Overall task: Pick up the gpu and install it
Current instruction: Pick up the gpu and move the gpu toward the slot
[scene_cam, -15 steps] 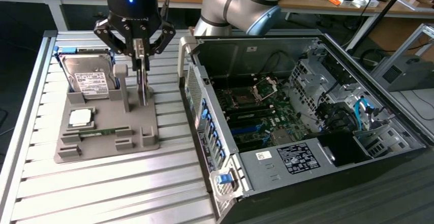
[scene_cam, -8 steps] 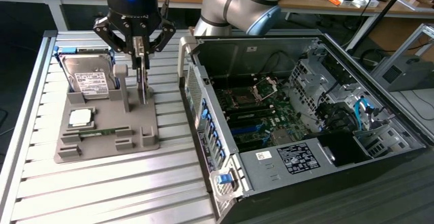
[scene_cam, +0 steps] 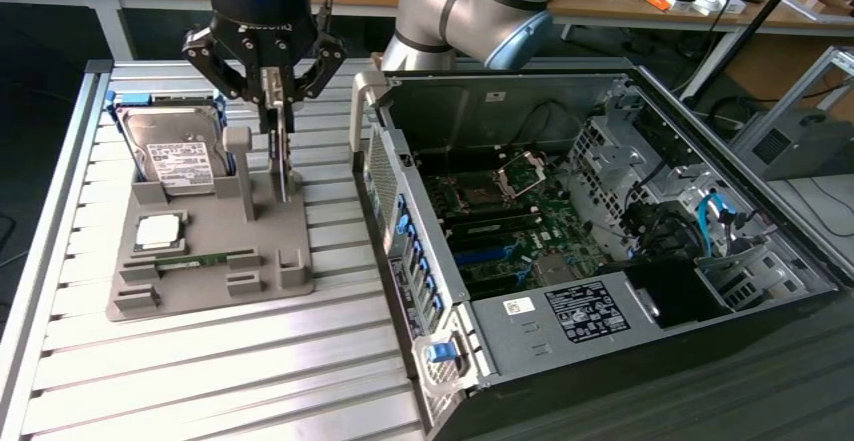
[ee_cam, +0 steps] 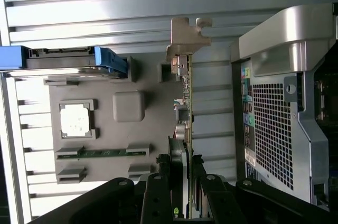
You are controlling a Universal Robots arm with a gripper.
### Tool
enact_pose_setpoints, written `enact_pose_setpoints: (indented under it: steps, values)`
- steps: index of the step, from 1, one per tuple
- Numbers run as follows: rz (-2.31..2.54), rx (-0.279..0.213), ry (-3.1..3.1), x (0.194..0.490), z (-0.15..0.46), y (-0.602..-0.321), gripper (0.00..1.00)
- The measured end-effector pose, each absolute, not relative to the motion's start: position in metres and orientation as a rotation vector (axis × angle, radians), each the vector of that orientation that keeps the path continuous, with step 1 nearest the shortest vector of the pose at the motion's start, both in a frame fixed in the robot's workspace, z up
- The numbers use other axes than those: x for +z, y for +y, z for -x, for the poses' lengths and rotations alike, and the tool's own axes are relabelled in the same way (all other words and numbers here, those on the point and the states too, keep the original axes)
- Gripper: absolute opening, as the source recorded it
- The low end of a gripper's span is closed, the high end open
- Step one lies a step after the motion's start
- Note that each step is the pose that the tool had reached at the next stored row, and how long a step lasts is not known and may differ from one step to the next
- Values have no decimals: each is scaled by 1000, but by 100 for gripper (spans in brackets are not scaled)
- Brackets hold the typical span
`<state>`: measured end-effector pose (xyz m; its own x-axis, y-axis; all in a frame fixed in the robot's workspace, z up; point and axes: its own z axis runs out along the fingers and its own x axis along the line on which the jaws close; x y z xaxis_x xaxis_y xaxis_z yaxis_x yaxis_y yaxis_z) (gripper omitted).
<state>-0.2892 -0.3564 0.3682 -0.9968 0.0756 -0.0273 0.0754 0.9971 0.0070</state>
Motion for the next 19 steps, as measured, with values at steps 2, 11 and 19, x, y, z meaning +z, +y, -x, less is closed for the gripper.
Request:
enact_pose_setpoints:
  steps: [2,11,19]
  values:
    - [-118,9,3112,369,289,-356,27]
    - [-118,9,3112,374,289,-356,27]
    - [-118,9,3112,379,289,-356,27]
